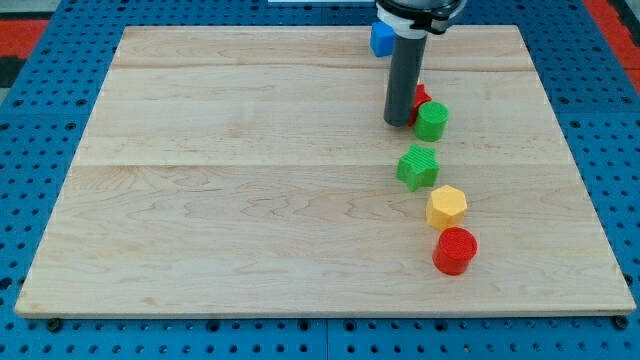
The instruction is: Slighty adust t the green circle and red star in a vertical line
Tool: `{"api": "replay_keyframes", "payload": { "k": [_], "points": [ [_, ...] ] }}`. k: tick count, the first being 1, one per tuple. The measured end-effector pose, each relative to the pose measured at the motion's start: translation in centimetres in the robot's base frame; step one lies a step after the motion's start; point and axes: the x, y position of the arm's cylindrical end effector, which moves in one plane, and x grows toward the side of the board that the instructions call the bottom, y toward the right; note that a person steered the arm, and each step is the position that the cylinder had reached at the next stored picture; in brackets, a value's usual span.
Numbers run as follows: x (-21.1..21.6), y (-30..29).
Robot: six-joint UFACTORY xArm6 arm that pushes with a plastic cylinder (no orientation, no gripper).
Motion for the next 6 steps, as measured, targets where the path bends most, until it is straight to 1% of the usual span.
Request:
{"api": "replay_keyframes", "payload": {
  "k": [1,2,3,4,5,6],
  "points": [
    [0.0,0.7],
    [1.6,0.8],
    [5.2,0.9],
    [6.2,2.7],
    [6.0,7.0],
    [2.8,9.7]
  ]
}}
